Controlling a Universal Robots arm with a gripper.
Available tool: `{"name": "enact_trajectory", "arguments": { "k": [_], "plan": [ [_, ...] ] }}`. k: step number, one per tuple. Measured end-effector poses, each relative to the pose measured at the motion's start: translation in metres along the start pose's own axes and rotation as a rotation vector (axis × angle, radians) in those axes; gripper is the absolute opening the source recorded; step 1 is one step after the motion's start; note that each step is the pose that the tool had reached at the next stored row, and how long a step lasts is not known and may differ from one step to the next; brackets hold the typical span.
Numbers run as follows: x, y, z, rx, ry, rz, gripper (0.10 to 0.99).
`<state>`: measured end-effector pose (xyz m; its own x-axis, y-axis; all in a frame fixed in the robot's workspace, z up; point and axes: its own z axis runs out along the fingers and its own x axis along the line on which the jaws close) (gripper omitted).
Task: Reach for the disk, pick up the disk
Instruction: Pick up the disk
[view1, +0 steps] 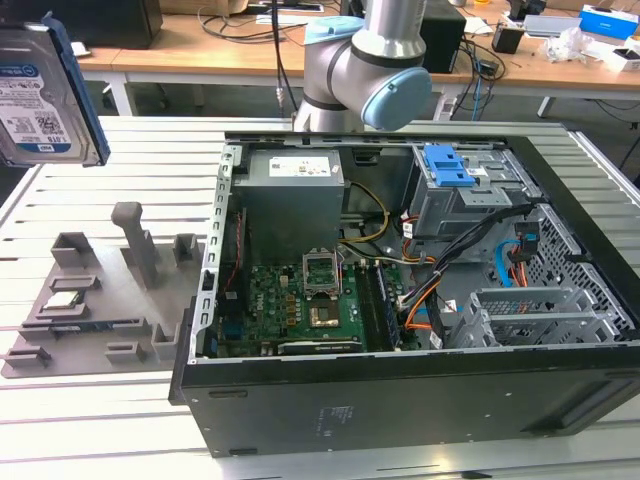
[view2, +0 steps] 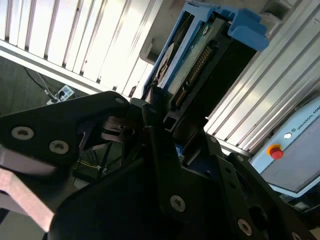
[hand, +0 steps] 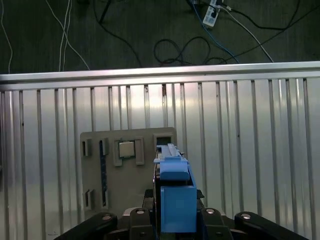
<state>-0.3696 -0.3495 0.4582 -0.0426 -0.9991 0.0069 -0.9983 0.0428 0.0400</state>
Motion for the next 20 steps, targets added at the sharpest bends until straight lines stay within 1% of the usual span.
{"name": "enact_trajectory", "arguments": {
  "k": [1,2,4,9,11,17,20],
  "plan": [
    [0.0,0.0005,-0.012,0.0,0.0,0.0,0.365],
    [0.0,0.0007,-0.0168,0.0,0.0,0.0,0.365],
    [0.0,0.001,-0.0247,0.0,0.0,0.0,0.365],
    [0.0,0.0015,-0.0364,0.0,0.0,0.0,0.365],
    [0.0,0.0016,-0.0383,0.0,0.0,0.0,0.365],
    [0.0,0.0016,-0.0384,0.0,0.0,0.0,0.365],
    [-0.0002,-0.0031,-0.0387,0.0,0.0013,0.0,0.365]
  ]
}}
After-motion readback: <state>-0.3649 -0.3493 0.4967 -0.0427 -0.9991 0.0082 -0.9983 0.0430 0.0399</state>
